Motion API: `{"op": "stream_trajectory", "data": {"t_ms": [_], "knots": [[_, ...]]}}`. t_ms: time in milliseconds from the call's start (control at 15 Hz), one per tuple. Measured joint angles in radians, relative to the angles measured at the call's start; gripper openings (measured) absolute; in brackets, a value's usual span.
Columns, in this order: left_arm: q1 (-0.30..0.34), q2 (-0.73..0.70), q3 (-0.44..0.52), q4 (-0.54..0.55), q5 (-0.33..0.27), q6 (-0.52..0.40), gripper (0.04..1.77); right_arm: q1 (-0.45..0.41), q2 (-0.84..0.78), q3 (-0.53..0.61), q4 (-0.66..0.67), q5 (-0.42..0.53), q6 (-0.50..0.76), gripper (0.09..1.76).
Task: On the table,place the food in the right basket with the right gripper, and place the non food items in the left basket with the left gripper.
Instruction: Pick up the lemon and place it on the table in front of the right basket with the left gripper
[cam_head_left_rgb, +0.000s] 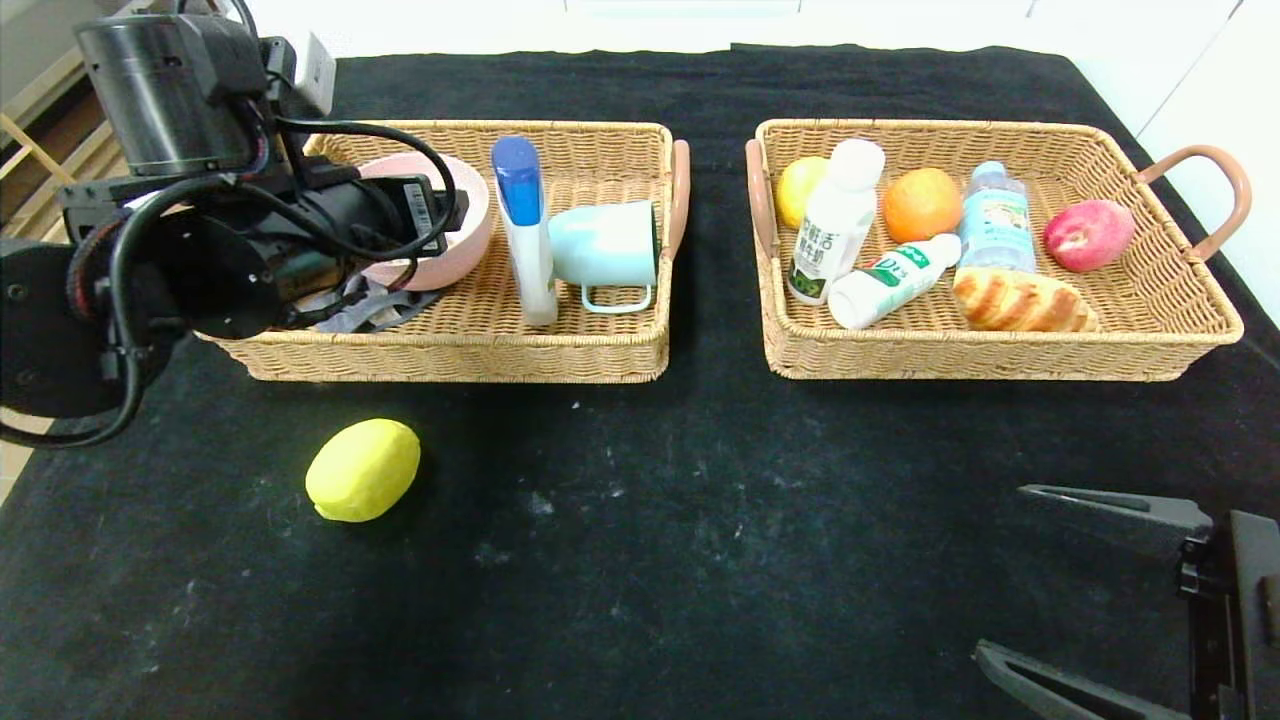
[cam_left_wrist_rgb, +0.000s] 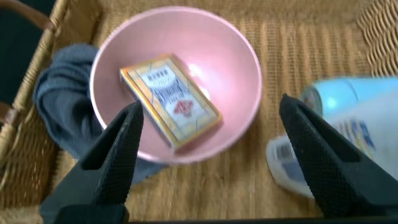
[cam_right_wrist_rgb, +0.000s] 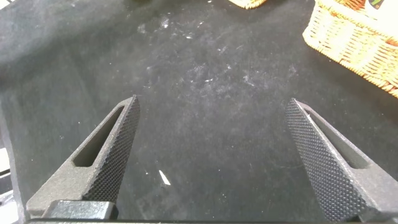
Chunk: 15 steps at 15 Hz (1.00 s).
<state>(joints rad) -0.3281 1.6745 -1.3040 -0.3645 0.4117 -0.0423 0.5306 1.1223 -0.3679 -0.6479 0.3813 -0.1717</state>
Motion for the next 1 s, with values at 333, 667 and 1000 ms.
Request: {"op": "stream_trajectory", "data": {"t_ms": [333, 667, 1000], "knots": [[-0.05, -0.154, 0.124, 0.257, 0.006, -0.018, 1.65, 0.015, -0.006, 0.006, 0.002, -0.001, -0.021, 1.71], [-0.051, -0.27, 0.262, 0.435, -0.011, -0.111, 1.68, 0.023, -0.018, 0.01, 0.004, -0.002, -0.034, 1.71], [-0.045, -0.315, 0.378, 0.439, -0.043, -0.118, 1.7, 0.029, -0.018, 0.015, 0.005, -0.002, -0.034, 1.71]]}}
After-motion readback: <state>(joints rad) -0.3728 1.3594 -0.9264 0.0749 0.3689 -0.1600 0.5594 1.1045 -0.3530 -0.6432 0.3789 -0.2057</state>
